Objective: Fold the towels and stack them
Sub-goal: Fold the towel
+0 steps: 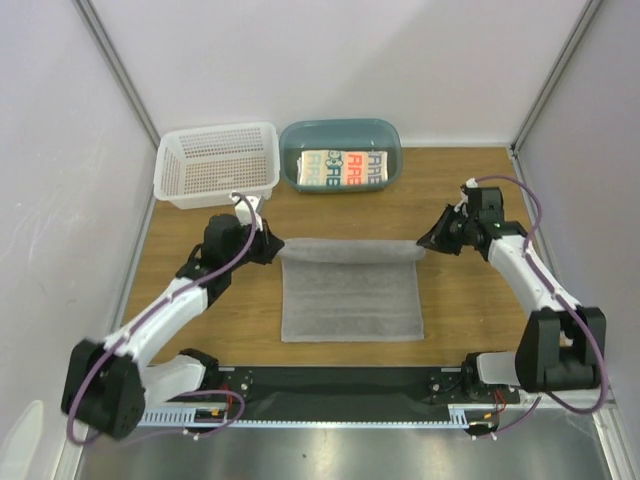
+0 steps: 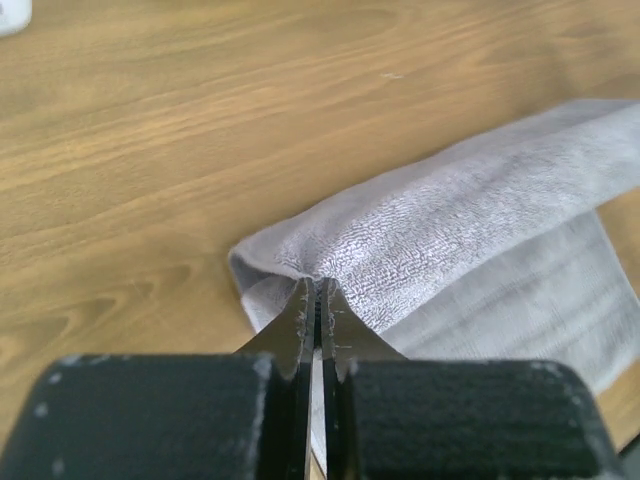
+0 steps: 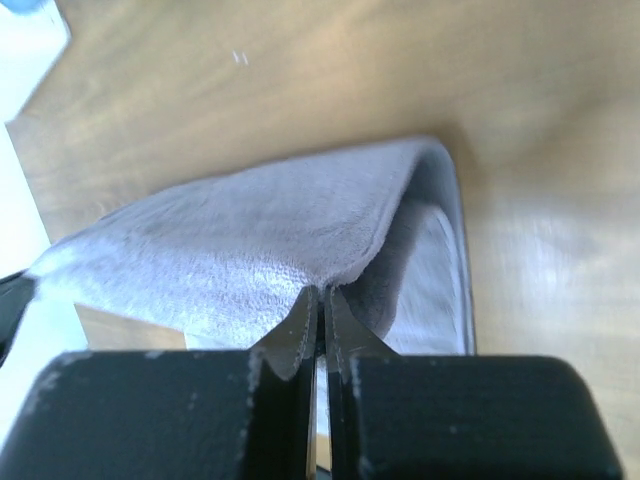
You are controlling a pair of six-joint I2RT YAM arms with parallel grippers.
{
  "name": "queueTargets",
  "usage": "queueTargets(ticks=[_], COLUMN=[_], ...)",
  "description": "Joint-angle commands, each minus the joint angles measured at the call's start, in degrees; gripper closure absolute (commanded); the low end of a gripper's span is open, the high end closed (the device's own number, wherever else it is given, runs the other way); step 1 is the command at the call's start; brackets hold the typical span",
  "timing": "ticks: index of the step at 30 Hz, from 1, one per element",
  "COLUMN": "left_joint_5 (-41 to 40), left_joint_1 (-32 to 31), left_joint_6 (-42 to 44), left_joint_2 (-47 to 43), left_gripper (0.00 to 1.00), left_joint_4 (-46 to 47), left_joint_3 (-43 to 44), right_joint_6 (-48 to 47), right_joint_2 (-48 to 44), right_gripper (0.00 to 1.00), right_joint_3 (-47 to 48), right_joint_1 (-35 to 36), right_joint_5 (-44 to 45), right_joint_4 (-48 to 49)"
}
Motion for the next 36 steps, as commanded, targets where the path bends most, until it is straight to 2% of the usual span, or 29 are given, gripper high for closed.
queueTargets(ticks=[1,2,5,11,18,23,30,36], left_joint_5=[-3.68,-3.68,-6.58,-10.36,-10.97,-12.21,-16.16,-18.78], left_joint_1=[-3.29,-4.26,-7.34,-10.24,-16.48,-18.16,-21.49,-26.15], left_joint_6=[5.9,6.08,4.86,-3.31,-6.48,-10.08,-12.46,-14.83], left_joint_2=[-11.44,-14.94,-17.78,-15.94,-22.35,-27.36,-26.5,-23.17], left_gripper=[1.0,1.0,1.0,1.0,1.0,1.0,1.0,1.0], left_joint_4=[1.78,1.08,-4.45,-15.53,-20.01,-22.39,-26.97,-28.64], left_joint_3=[-4.74,-6.23,-7.65,-8.88,-12.66,-13.46,-10.73,-10.99], right_joint_6=[-0.3,-0.12,1.37,6.03,6.3,6.39,6.21,5.86], right_joint_2=[-8.6,-10.02,-15.39,-22.69,-29.98,-31.22,-33.24,-34.92], right_gripper=[1.0,1.0,1.0,1.0,1.0,1.0,1.0,1.0], right_joint_3=[-4.19,-5.07,-8.67,-16.94,-20.28,-21.16,-20.81,-24.15], right_joint_1=[-0.34,-0.26,-0.26,0.36,1.59,1.59,1.68,1.68], right_joint_5=[0.88,1.4,2.29,-0.08,1.76,0.97,1.23,1.15], right_joint_4=[-4.1,-5.16,-8.32,-10.79,-18.07,-20.37,-24.58,-24.59])
